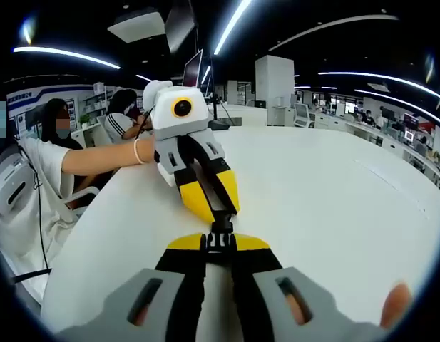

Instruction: Snap the two parts of the plastic buckle together until the buckle closes and remains connected.

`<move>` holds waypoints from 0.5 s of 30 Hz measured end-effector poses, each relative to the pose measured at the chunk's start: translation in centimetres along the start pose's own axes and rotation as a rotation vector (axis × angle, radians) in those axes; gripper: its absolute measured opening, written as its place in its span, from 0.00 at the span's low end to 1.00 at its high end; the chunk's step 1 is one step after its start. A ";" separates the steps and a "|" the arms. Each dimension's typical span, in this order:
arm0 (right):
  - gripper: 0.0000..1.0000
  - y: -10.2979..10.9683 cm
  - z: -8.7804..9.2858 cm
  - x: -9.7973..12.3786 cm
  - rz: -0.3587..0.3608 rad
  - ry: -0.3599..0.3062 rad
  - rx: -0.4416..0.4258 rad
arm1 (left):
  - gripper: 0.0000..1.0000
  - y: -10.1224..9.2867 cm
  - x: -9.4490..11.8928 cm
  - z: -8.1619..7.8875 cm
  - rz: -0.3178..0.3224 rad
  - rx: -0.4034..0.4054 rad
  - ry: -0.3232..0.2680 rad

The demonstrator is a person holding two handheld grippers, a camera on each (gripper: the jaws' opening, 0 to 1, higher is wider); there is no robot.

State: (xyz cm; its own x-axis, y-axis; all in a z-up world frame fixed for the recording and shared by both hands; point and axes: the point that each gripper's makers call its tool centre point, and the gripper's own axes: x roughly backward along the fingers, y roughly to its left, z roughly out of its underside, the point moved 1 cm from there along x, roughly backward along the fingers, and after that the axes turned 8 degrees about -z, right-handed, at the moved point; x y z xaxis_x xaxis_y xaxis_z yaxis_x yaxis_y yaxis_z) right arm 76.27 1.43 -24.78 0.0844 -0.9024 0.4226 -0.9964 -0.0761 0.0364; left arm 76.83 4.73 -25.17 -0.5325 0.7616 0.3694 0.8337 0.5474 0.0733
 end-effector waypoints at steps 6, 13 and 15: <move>0.16 -0.3 -0.2 0.3 0.017 -0.013 -0.003 | 0.12 0.5 0.0 0.0 -0.011 0.002 0.003; 0.17 0.0 0.0 0.2 0.011 -0.008 -0.020 | 0.12 0.6 0.0 -0.1 -0.021 0.004 0.005; 0.18 0.0 0.0 0.2 0.005 -0.007 -0.031 | 0.12 0.6 0.0 -0.1 -0.023 0.004 0.005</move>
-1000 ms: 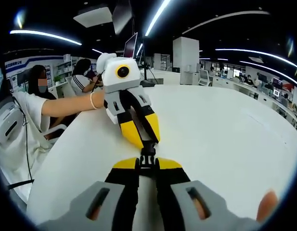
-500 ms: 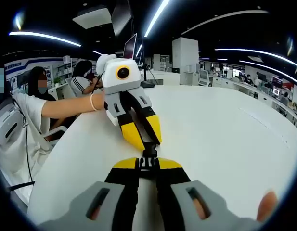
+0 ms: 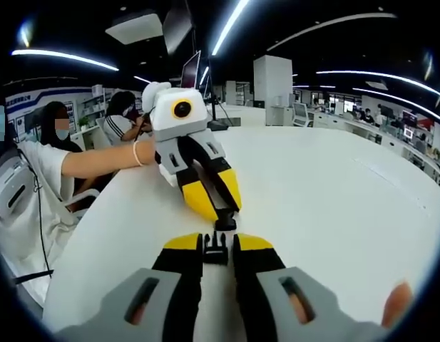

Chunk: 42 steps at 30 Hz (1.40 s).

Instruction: Snap the two parts of the plastic buckle together until the buckle closes and remains connected.

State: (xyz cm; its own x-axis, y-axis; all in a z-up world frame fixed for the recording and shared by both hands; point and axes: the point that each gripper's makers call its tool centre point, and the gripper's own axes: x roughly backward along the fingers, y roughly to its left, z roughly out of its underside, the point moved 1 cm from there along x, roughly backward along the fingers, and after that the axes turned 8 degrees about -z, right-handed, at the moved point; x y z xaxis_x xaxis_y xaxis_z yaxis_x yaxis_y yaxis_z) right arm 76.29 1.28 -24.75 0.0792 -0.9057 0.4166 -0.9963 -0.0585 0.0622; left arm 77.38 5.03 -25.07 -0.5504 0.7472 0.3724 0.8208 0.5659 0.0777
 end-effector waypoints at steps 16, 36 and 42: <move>0.14 -0.5 -0.1 0.2 -0.006 0.006 0.034 | 0.12 0.0 -0.1 0.1 0.008 -0.005 0.001; 0.13 0.2 0.0 -0.2 -0.029 0.005 0.040 | 0.12 -0.6 -0.2 0.0 0.048 -0.009 -0.001; 0.13 0.3 0.0 -0.3 -0.029 0.008 0.050 | 0.12 -0.9 -0.1 0.0 0.054 -0.010 0.000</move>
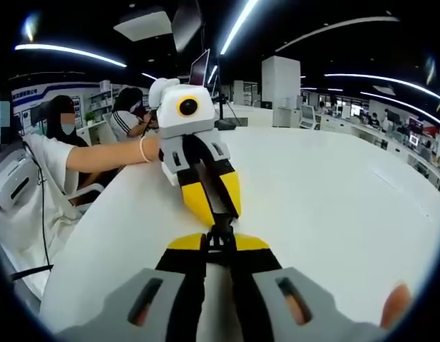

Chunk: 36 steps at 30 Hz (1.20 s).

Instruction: Snap the two parts of the plastic buckle together until the buckle closes and remains connected.

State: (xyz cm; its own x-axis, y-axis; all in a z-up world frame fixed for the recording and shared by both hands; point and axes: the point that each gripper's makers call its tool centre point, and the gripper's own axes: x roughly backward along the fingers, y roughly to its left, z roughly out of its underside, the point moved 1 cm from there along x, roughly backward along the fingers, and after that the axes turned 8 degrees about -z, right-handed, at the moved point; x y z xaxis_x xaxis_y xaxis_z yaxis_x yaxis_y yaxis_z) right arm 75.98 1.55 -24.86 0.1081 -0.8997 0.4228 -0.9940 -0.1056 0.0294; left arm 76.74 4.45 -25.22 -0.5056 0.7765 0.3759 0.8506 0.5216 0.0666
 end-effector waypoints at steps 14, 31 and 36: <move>0.35 -0.7 0.2 0.4 0.047 0.007 -0.048 | 0.12 0.8 0.1 0.0 -0.040 0.011 0.001; 0.13 0.2 0.7 0.9 0.056 0.012 -0.016 | 0.12 0.9 0.0 0.1 -0.044 0.011 0.004; 0.13 0.5 0.8 0.9 0.056 0.013 -0.017 | 0.12 0.8 0.0 0.1 -0.044 0.013 0.004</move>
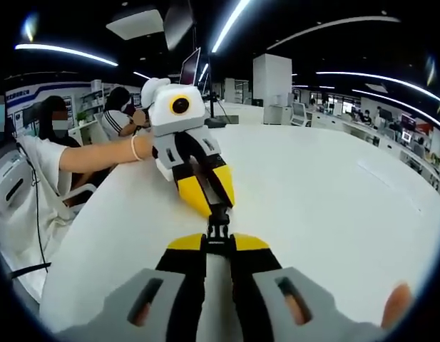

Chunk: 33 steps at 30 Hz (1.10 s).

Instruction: Snap the two parts of the plastic buckle together until the buckle closes and remains connected.

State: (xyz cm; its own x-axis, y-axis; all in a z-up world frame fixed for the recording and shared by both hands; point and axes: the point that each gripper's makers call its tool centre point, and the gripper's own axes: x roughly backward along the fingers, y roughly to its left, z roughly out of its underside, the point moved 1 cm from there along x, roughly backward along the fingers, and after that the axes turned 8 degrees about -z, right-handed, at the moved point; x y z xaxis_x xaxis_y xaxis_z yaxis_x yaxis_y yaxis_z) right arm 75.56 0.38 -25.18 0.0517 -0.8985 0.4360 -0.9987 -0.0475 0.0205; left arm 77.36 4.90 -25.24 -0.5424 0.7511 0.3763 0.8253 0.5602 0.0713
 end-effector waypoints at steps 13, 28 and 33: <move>0.13 0.9 0.0 -0.3 0.002 0.004 0.004 | 0.12 -0.4 0.2 0.2 0.021 0.014 0.007; 0.13 0.2 -0.3 -0.6 -0.007 0.011 0.013 | 0.12 0.2 0.2 0.0 0.022 0.034 0.007; 0.13 0.1 -0.5 -0.6 -0.007 0.003 0.013 | 0.12 0.1 0.2 0.1 0.019 0.025 0.009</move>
State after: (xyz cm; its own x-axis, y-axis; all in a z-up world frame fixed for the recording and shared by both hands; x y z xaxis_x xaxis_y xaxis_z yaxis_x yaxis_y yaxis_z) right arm 75.40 1.11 -24.95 0.0584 -0.8970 0.4381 -0.9982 -0.0591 0.0120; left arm 77.34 5.13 -25.24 -0.5251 0.7585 0.3858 0.8311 0.5546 0.0407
